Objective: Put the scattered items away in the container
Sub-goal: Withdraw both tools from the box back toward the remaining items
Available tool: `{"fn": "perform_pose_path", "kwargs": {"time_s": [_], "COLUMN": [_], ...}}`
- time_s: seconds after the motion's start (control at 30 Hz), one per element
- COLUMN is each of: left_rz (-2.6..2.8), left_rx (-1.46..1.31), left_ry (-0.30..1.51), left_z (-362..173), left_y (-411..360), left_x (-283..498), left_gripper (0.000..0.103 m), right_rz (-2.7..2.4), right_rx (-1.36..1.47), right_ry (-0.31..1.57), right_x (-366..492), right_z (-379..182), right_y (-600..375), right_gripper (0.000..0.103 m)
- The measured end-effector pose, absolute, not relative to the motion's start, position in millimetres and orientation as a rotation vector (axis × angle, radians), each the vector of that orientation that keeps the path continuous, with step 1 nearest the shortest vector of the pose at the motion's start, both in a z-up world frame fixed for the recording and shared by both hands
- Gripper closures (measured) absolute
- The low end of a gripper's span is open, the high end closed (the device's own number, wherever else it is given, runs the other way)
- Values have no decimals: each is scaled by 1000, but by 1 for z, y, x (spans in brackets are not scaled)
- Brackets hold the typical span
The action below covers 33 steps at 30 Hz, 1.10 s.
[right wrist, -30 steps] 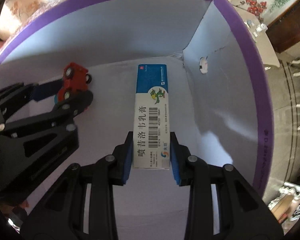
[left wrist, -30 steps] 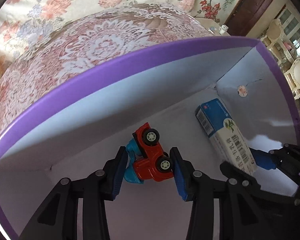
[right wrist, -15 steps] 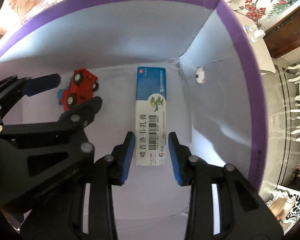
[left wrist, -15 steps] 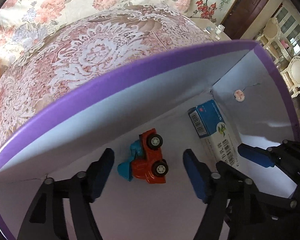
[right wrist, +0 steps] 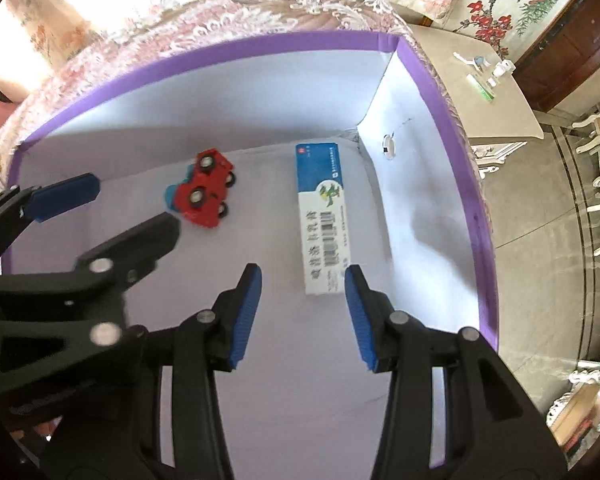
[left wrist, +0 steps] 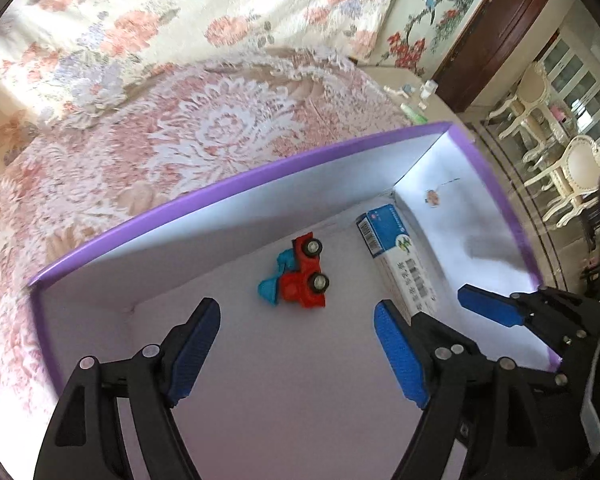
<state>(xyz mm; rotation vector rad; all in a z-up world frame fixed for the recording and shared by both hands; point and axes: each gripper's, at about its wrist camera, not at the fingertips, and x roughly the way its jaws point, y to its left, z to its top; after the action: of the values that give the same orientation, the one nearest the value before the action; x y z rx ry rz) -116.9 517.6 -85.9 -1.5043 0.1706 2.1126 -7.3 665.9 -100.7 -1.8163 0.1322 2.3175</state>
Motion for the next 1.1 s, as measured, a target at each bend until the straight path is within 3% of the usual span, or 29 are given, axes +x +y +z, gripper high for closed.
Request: {"fn": "perform_pose_path", "kwargs": {"time_s": [0.17,0.4,0.57,0.77,1.1], "left_rz": [2151,2236,2314,2386,2469], "left_rx": [-1469,-1421,-1404,-1450,-1597], "left_ry": [118,97,73,3,-200], "left_z": [-64,-44,-32,-37,-70], "left_y": [487,420,364,287,138], "left_x": [-104,-77,-59,-46,-57], "left_gripper": [23,22,22,22,22], "right_rz": [2321,2302,2235,2087,1950], "right_rx": [-1907,-2188,-2242,-2338,-2352], "right_ry": [98,-134,-158,-15,-13], "right_x": [-2,26,30,36,66], "right_z": [-94,-119,-121,-128,-127], "right_y": [626,552,532,520,474], "right_gripper": [47,47,43,42,43]}}
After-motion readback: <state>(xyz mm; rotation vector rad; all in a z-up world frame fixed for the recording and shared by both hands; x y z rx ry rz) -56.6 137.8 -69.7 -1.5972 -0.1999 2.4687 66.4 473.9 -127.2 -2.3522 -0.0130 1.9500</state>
